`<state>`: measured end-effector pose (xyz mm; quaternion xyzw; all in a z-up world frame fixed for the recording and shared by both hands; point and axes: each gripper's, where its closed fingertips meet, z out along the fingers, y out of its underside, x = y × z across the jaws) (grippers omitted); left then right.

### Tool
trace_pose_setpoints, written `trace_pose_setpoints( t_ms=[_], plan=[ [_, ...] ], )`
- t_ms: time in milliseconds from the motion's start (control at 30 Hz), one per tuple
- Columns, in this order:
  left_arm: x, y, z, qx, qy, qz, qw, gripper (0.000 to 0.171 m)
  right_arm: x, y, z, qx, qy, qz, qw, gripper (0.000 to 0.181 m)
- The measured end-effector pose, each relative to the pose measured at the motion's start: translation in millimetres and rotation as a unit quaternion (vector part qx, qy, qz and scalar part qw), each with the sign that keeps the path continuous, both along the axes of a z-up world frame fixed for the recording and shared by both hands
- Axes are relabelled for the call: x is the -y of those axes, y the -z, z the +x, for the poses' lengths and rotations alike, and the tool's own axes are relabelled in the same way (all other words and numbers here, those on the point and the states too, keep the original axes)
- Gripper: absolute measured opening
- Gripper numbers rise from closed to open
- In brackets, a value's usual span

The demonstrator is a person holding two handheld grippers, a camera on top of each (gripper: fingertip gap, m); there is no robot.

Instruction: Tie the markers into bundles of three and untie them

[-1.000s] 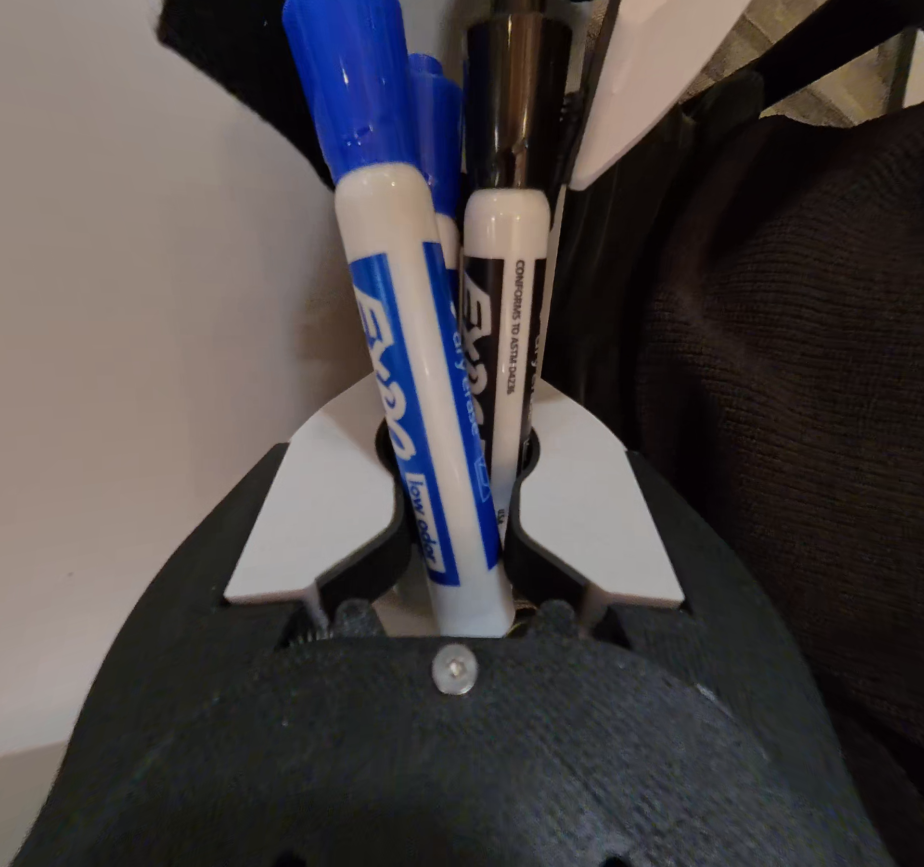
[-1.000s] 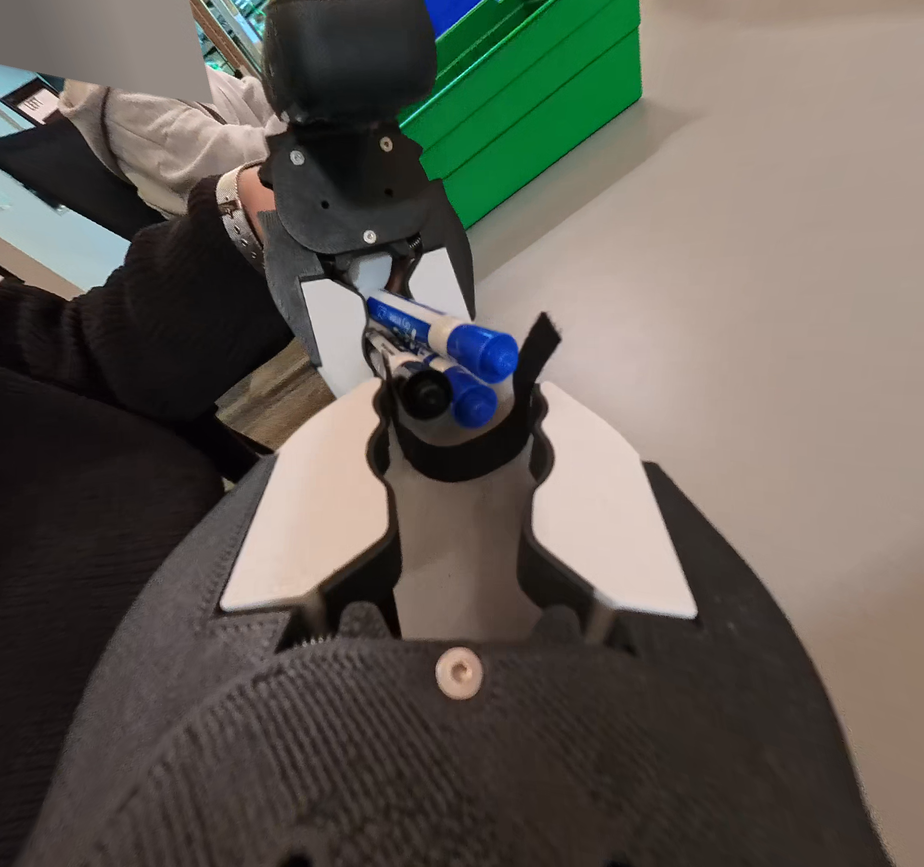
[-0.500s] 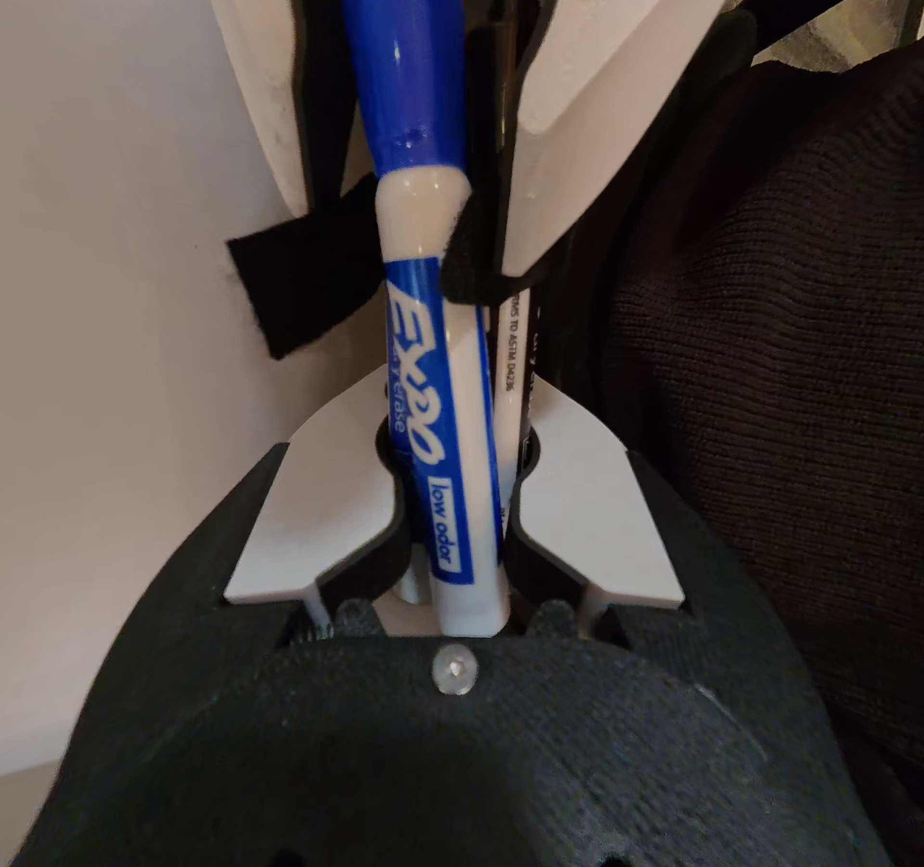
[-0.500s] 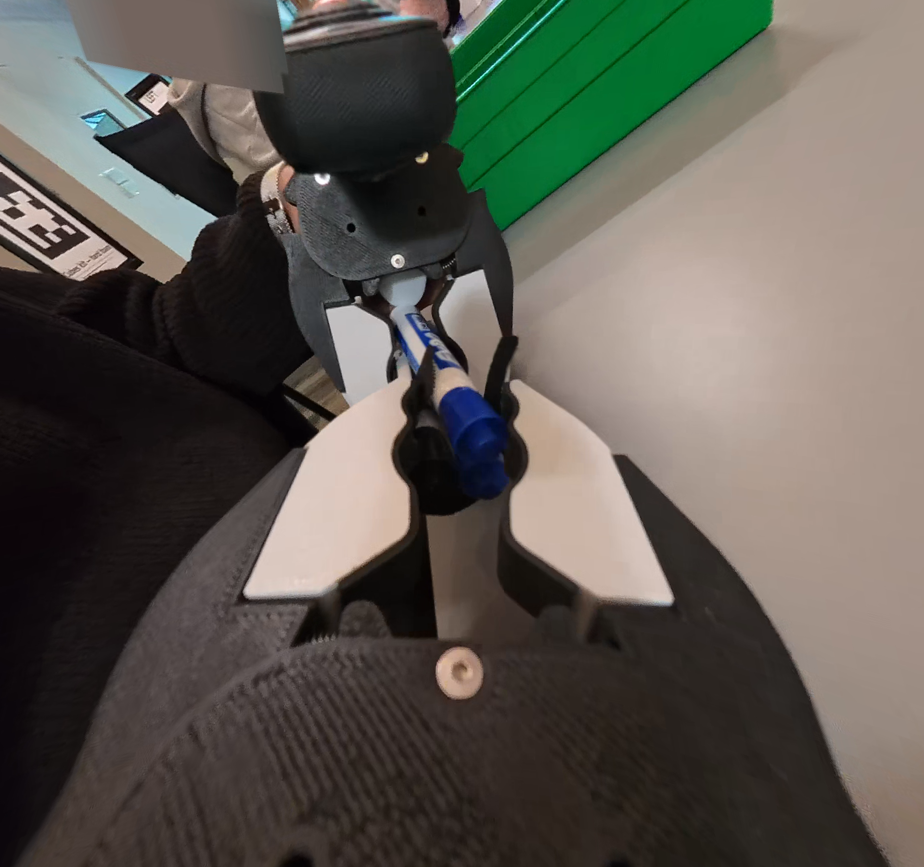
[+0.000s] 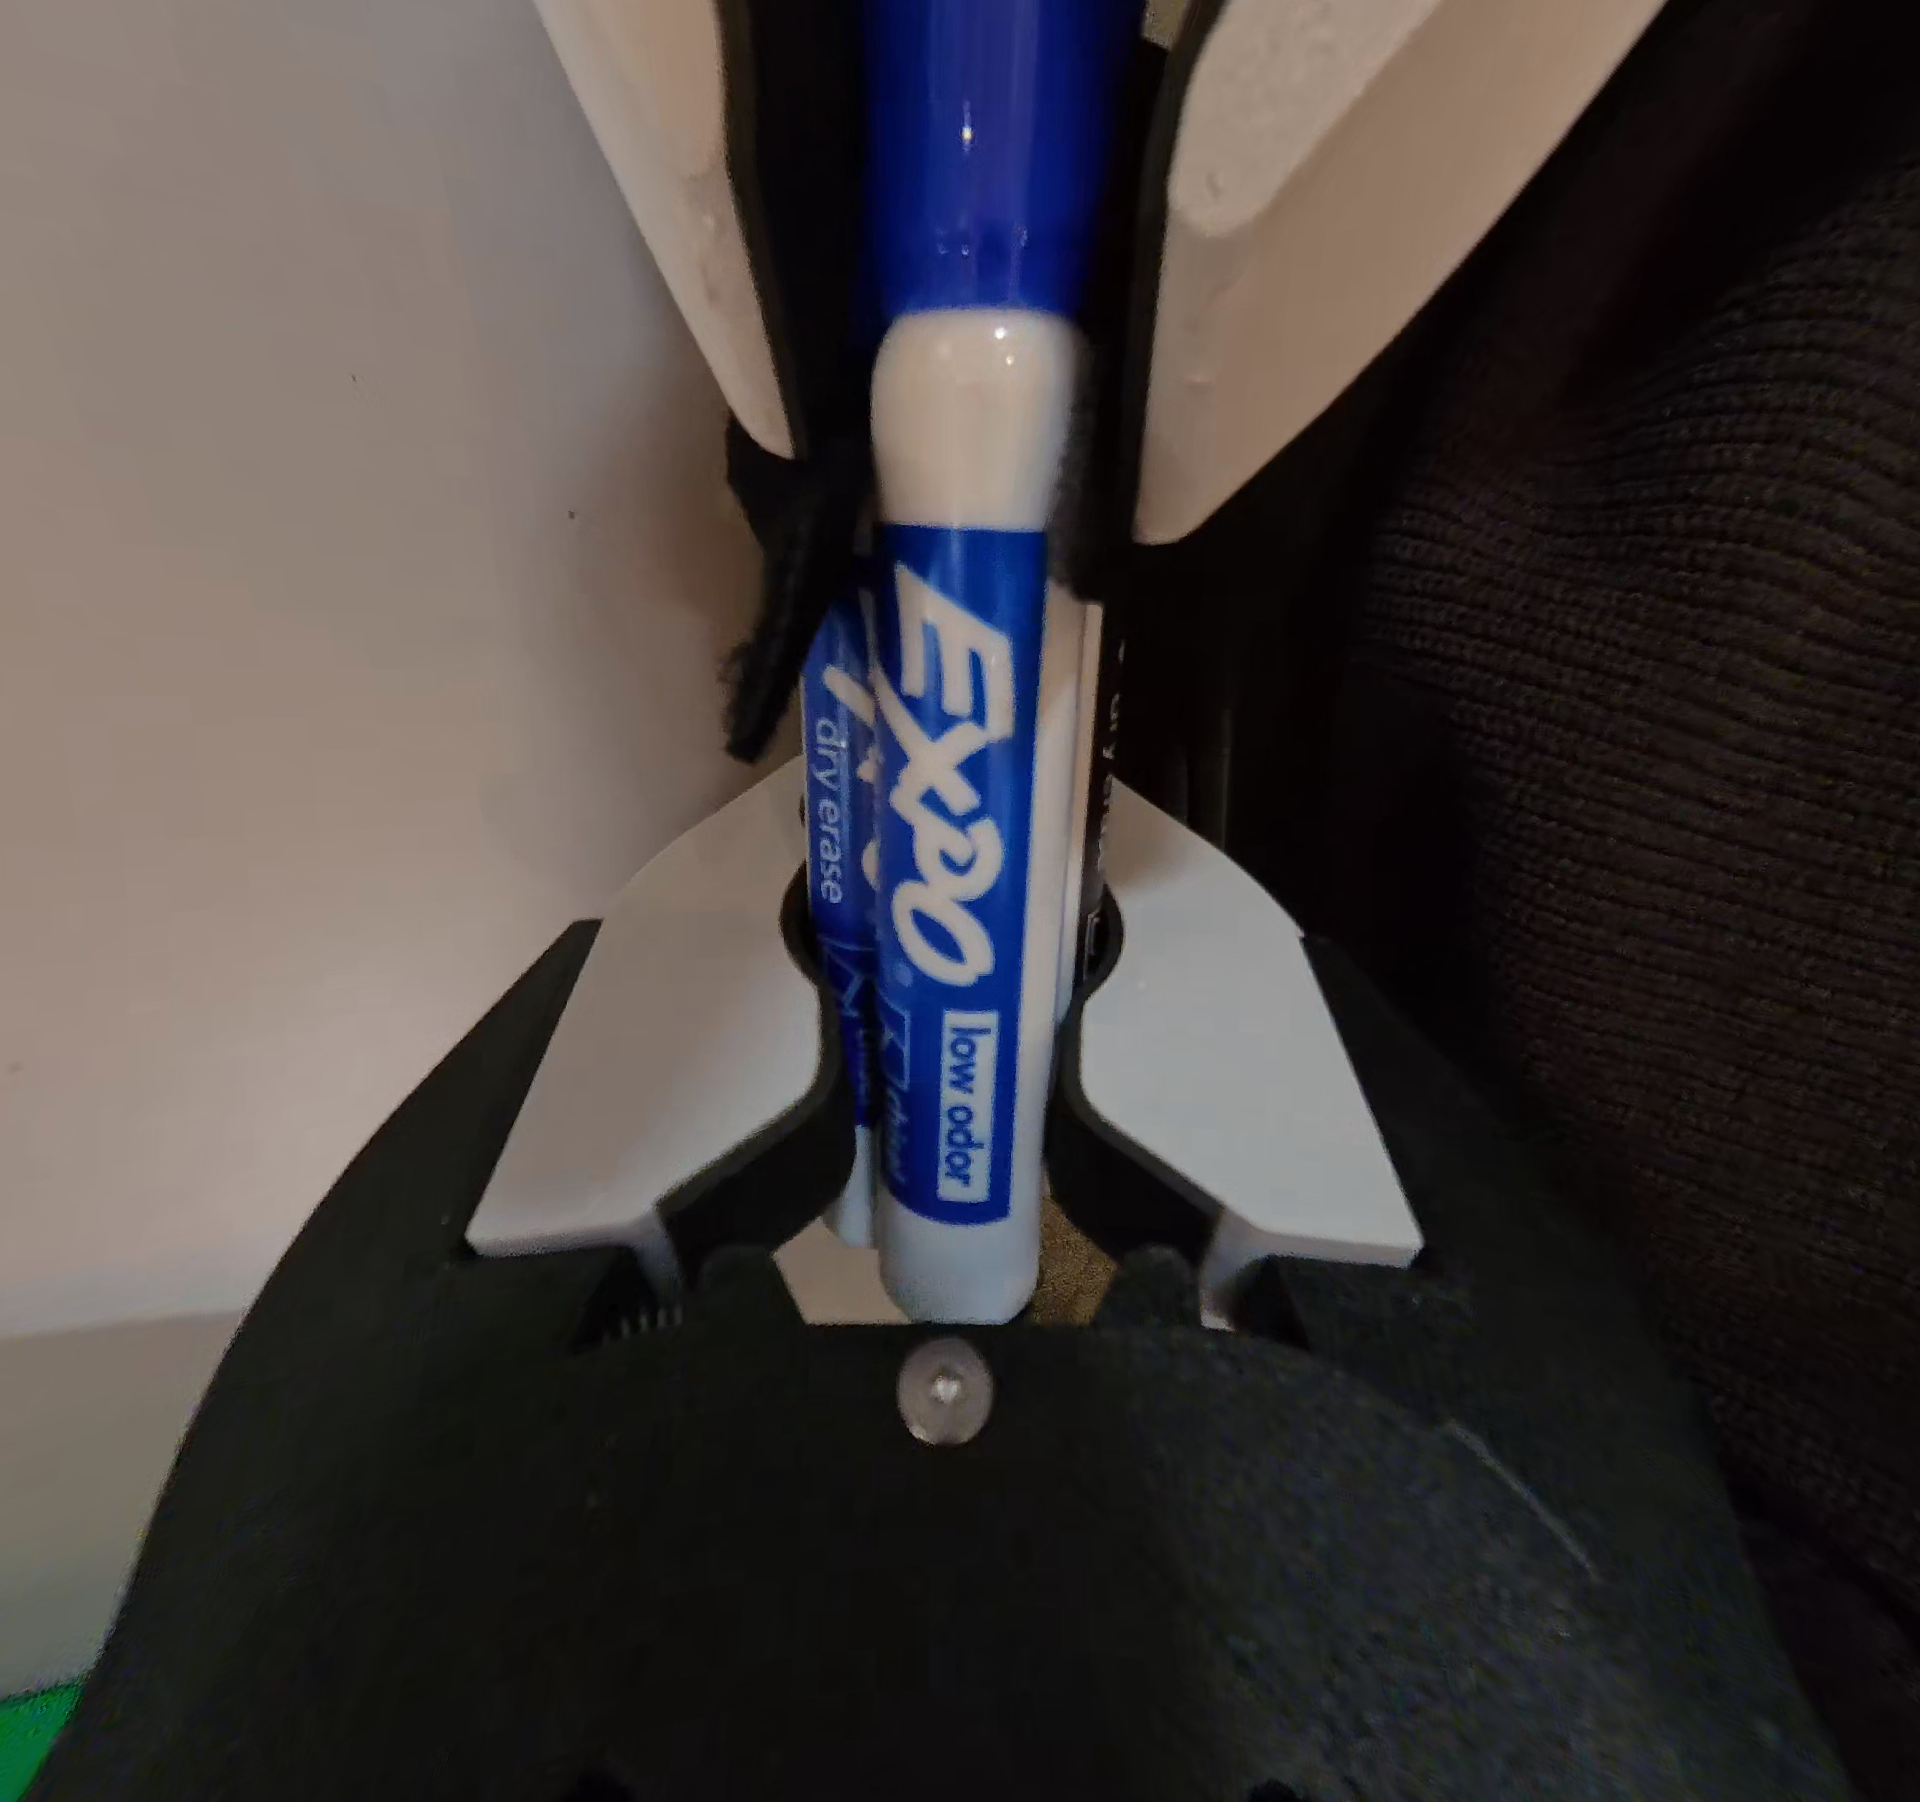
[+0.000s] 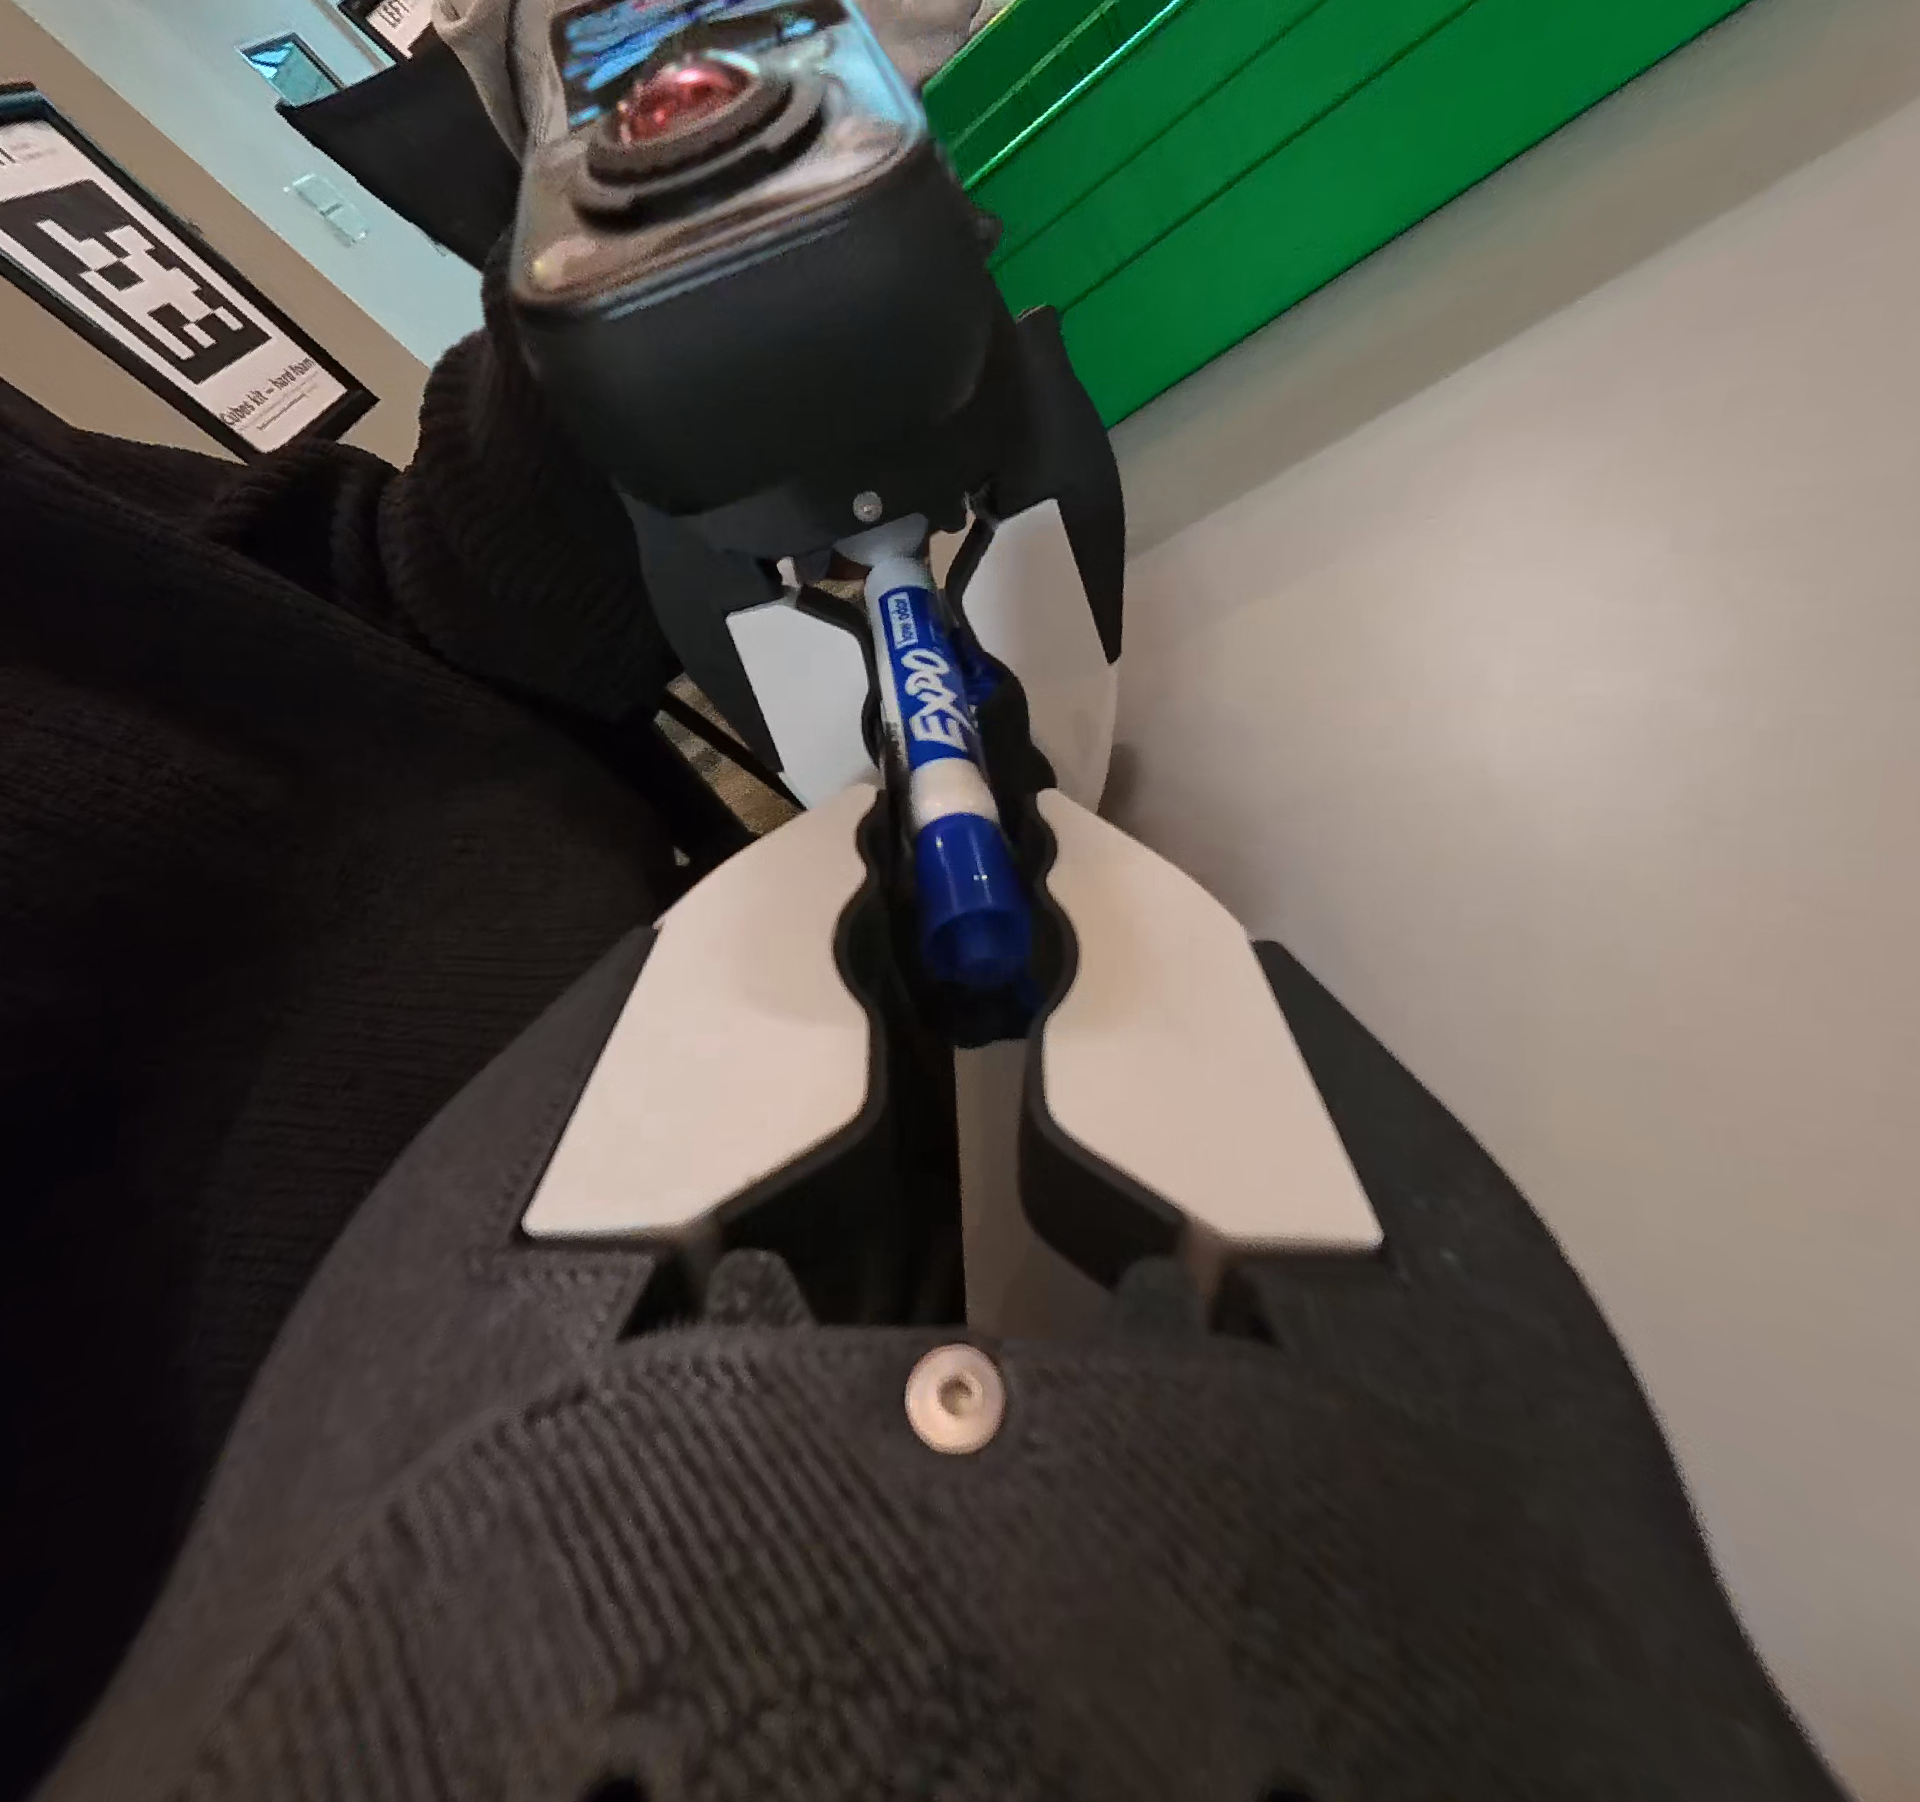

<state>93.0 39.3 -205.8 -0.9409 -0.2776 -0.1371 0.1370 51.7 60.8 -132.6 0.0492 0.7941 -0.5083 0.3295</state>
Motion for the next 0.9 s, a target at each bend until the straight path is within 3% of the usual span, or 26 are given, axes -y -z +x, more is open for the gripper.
trace_pose_setpoints(
  t_ms=[200, 400, 667, 900],
  plan=[
    [-7, 0, 3, 0.0, 0.012, -0.005, 1.0, 0.045, 0, -2, -4, 0.006, 0.01, -0.007, 1.0, 0.008],
    [-8, 0, 3, -0.001, 0.013, -0.008, 1.0, 0.045, 0, -2, -3, -0.01, 0.008, -0.004, 1.0, 0.006],
    [-8, -2, -4, -0.009, -0.001, 0.01, 1.0, 0.045, 6, -13, -14, -0.073, 0.057, 0.001, 0.996, 0.003],
    [-6, 0, -2, -0.006, 0.002, 0.005, 1.0, 0.045, 4, -8, -11, -0.041, 0.047, -0.009, 0.998, 0.005]
  ],
)
